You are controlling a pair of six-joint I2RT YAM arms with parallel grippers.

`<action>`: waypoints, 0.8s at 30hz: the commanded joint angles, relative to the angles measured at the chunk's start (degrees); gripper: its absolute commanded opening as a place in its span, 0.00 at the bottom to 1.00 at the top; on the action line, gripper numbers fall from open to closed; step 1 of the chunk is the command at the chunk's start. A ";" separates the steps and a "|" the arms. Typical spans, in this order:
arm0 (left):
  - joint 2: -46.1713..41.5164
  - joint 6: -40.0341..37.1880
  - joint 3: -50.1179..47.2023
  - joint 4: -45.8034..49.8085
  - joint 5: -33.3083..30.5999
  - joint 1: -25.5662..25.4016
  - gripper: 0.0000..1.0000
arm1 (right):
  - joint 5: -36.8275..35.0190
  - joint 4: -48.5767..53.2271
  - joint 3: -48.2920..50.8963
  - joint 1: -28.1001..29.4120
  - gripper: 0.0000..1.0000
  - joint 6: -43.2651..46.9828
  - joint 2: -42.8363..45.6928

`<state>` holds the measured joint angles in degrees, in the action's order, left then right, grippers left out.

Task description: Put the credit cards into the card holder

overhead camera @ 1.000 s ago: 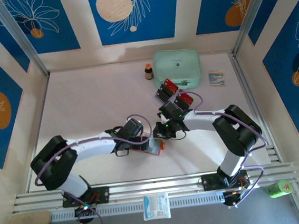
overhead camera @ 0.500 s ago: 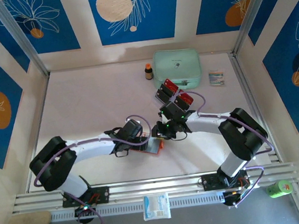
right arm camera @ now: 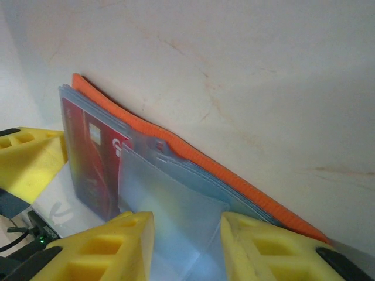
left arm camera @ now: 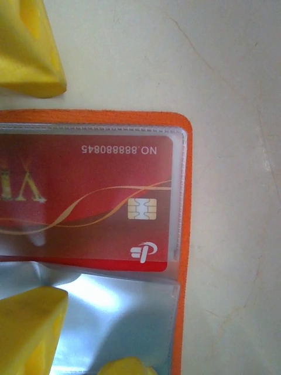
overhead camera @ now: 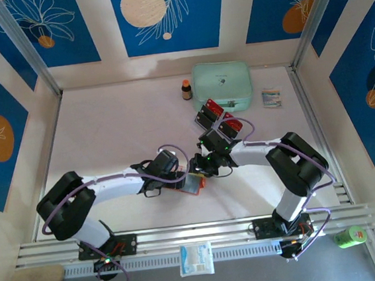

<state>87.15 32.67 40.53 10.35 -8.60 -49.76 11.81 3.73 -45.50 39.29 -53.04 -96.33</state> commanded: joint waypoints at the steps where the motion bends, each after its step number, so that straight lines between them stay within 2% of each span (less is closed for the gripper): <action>1: -0.48 0.28 -1.07 0.52 0.68 -0.52 0.84 | 2.94 -1.17 0.74 -0.51 0.38 -1.33 -1.71; 12: -1.63 0.40 -1.29 0.59 0.44 -0.52 0.84 | 7.78 -5.65 0.80 -2.20 0.37 -3.22 -2.81; 24: -9.95 1.16 -0.58 1.63 -2.30 -0.49 0.99 | 9.53 -5.57 -1.16 -1.94 0.37 -3.62 -2.89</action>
<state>79.83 33.12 39.99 10.98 -9.13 -49.76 19.07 -2.17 -45.32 37.12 -56.03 -98.17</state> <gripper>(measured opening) 0.984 0.369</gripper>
